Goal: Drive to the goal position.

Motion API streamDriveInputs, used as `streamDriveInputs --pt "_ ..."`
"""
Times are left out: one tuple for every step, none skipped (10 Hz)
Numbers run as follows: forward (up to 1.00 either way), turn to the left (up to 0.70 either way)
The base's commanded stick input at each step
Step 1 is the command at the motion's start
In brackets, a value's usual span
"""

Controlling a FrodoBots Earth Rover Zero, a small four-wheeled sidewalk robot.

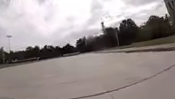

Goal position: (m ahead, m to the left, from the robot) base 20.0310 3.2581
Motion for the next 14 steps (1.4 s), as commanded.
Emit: streamDriveInputs --pt "1.0 0.0" --pt "1.0 0.0" --pt "1.0 0.0" --pt "1.0 0.0" --pt "1.0 0.0" --pt "1.0 0.0" --pt "1.0 0.0" --pt "1.0 0.0" --pt "1.0 0.0" --pt "1.0 0.0" --pt "1.0 0.0" --pt "1.0 0.0" --pt "1.0 0.0" --pt "1.0 0.0"
